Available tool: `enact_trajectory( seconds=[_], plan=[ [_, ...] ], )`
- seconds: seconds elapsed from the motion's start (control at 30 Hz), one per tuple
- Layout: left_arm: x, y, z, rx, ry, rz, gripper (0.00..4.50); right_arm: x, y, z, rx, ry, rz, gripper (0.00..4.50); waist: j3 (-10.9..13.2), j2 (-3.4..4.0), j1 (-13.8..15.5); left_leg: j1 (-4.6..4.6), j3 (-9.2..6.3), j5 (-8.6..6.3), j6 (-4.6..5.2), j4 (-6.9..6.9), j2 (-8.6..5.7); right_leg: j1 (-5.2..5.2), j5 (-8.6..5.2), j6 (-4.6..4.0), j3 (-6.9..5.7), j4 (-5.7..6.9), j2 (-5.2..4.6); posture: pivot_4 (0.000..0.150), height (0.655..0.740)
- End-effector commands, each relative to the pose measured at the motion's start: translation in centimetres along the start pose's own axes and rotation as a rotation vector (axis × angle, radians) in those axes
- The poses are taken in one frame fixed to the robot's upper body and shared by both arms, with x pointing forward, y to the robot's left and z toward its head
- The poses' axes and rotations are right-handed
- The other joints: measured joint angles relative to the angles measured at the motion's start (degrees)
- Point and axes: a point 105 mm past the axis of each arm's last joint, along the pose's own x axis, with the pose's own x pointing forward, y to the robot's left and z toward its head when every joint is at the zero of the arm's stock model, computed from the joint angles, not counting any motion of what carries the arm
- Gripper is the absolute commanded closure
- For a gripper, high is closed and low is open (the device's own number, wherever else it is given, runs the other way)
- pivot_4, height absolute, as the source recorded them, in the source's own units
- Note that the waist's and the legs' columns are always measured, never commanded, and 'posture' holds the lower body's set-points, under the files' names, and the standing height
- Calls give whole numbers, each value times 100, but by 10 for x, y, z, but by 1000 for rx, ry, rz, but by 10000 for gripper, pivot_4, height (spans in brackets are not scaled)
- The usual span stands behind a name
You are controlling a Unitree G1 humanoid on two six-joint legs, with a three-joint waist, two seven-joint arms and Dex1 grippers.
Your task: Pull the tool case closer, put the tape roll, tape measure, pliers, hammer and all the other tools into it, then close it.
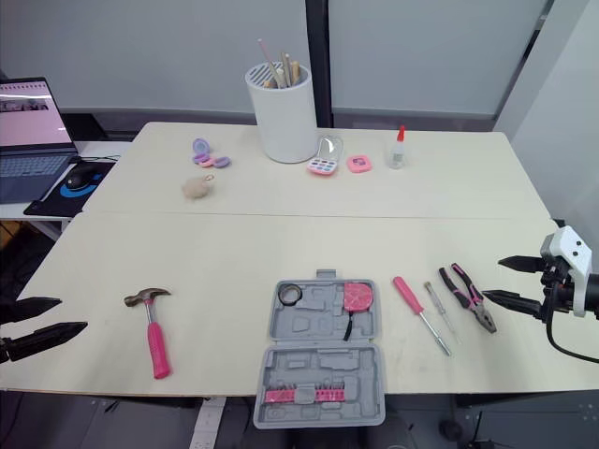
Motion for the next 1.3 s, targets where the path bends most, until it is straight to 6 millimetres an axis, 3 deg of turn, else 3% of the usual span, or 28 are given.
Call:
enact_trajectory(
  seconds=[0.03, 0.33, 0.47, 0.57, 0.8, 0.93, 1.07, 1.17, 1.3],
  plan=[
    [0, 2, 7, 36, -2, 3, 0, -8, -3, 12, -51, -9, -27, 410, 0, 0, 0, 0, 0, 0, 0, 0, -1, 0, 0, 0, 0, 0, 0, 1500, 7400],
    [1, 4, 6, 41, -11, 20, 0, -9, -1, 12, -34, -7, -74, 410, 0, 0, 1, -1, -1, 0, 0, 0, -1, 1, 0, 0, 0, 0, 0, 1500, 7400],
    [6, 3, 20, 64, -95, 42, 0, -8, -1, 5, -13, -23, -153, 410, -2, -3, 3, 0, -2, 0, 0, 1, -1, 2, 0, 1, -1, 2, -2, 1500, 7400],
    [18, -11, 33, 102, -145, 9, 0, -14, -1, -8, 6, -45, -227, 410, -7, -12, 15, -3, -6, -1, -1, 0, -3, 4, 0, 1, -2, 1, -2, 1500, 7400],
    [73, -90, 95, 311, -287, -253, 0, -27, 6, -40, 39, -19, -323, 410, -8, -13, 75, -2, -7, 1, -2, 10, -10, 15, 0, 16, 1, 1, -5, 1500, 7400],
    [98, -152, 120, 443, -357, -471, 0, -26, 17, -60, 50, 18, -327, 410, -10, -12, 28, 1, -3, 0, -2, 10, -10, 20, 1, 17, 10, 0, 4, 1500, 7400],
    [109, -208, 132, 553, -425, -665, 0, -23, 24, -76, 58, 49, -317, 410, -10, -12, -13, 1, -2, 0, -2, 10, -11, 21, 1, 18, 12, 0, 31, 1500, 7400],
    [112, -233, 138, 633, -478, -739, 0, -15, 24, -80, 37, 50, -315, 410, -10, -11, -25, 6, 0, 0, -2, 11, -16, 23, 1, 20, 20, 1, 44, 1500, 7400],
    [117, -244, 137, 642, -502, -782, 0, 5, 21, -85, 25, 39, -306, 410, -11, -8, -23, 12, -1, 1, -2, 16, -17, 26, -10, 39, 21, 2, 58, 1500, 7400]
  ],
)
